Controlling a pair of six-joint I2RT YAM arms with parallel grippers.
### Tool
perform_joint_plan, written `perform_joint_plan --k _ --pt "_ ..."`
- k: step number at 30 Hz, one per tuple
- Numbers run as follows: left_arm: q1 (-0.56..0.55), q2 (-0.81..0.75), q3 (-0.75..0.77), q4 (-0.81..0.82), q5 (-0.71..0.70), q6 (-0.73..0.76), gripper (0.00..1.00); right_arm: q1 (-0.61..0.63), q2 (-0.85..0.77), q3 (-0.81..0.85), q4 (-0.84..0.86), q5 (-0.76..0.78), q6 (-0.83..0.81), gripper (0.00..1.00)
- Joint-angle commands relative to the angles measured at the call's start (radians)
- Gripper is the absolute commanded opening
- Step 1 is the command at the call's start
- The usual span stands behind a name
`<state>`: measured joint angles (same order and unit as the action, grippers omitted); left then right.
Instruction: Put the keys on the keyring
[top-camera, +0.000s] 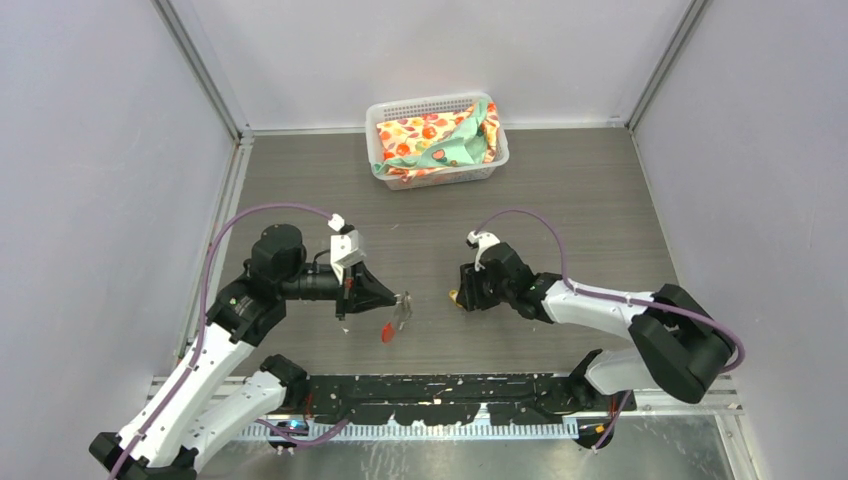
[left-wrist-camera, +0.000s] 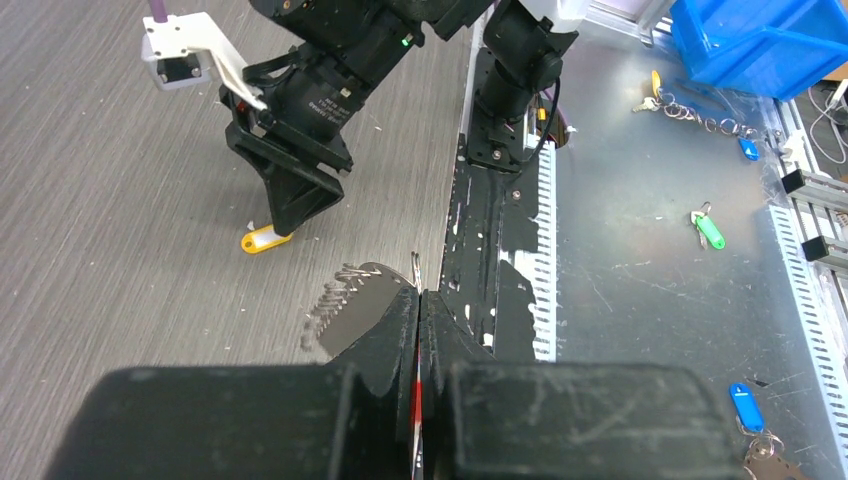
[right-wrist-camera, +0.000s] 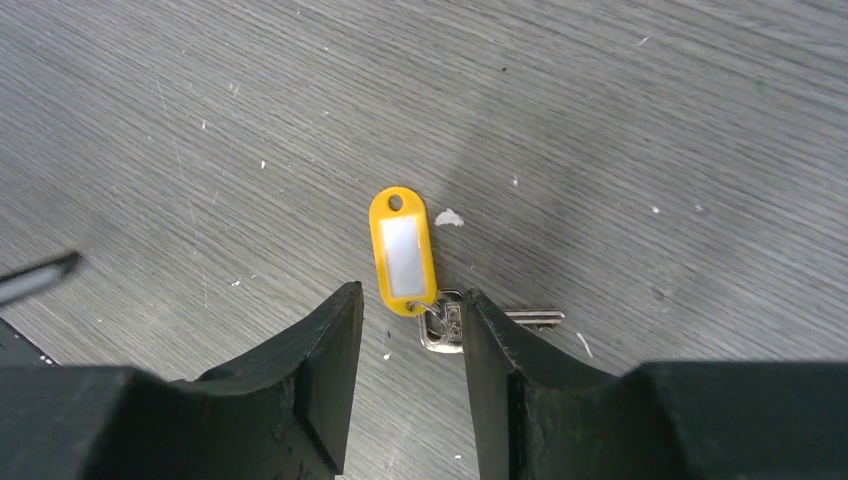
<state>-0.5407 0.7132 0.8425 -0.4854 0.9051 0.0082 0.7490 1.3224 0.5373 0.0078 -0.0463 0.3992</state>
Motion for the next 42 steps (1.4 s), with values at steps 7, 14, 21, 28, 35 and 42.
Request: perform_joint_plan --k 7,14,21,28,35,42 --pt "0.005 -0.019 0.021 0.049 0.019 -0.051 0.00 0.003 0.055 -0.016 0.121 -0.013 0.012 0.46" --pt "0.005 -0.026 0.016 0.053 0.017 -0.057 0.00 0.003 0.054 -0.037 0.130 -0.067 0.029 0.42" --pt "0.005 -0.042 0.009 0.064 0.020 -0.057 0.00 0.003 0.005 -0.074 0.121 -0.097 0.048 0.41" --pt "0.005 -0.039 0.011 0.067 0.016 -0.062 0.00 0.003 -0.102 -0.108 0.104 -0.075 0.056 0.41" --pt "0.005 -0.035 0.008 0.077 0.014 -0.073 0.00 0.003 -0.117 -0.125 0.104 -0.098 0.060 0.41" --pt "0.006 -0.037 0.015 0.076 0.012 -0.076 0.00 0.003 -0.052 -0.098 0.096 -0.073 0.070 0.42"
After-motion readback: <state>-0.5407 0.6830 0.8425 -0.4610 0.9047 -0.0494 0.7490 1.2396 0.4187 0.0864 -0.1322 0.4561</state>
